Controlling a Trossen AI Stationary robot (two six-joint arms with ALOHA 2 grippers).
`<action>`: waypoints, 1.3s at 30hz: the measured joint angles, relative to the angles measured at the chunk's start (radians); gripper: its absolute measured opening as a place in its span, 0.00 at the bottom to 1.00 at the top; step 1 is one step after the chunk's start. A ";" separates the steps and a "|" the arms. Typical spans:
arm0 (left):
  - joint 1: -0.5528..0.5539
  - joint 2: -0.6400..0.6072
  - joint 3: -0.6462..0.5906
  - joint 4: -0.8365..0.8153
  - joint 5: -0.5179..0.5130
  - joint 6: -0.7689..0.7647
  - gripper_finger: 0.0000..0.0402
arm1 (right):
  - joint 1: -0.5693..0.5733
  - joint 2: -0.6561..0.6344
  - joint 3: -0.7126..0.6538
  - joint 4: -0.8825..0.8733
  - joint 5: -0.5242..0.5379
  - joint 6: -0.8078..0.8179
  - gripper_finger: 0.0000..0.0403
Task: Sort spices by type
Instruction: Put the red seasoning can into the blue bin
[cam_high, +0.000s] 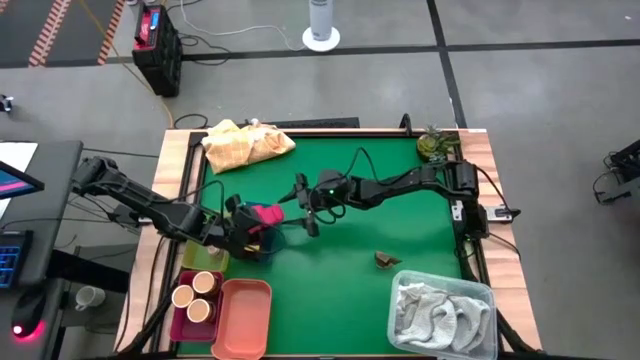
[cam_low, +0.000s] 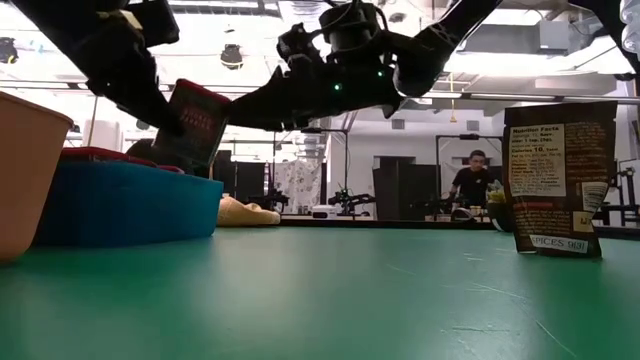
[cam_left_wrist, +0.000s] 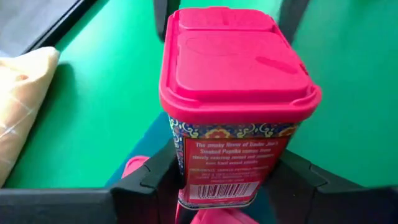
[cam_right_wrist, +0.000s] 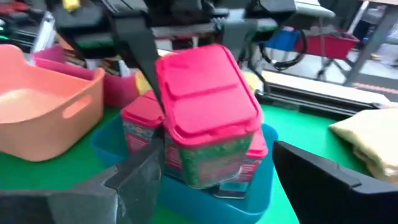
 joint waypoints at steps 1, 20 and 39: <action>0.000 0.000 -0.007 0.011 -0.002 0.000 0.44 | 0.000 0.000 0.000 0.003 -0.012 0.002 0.81; -0.001 0.000 -0.019 0.034 -0.024 -0.128 0.48 | -0.016 0.000 0.000 0.015 -0.012 -0.041 0.51; -0.001 0.005 -0.021 0.016 0.034 -0.228 0.50 | 0.005 0.088 0.076 -0.055 -0.010 -0.035 0.45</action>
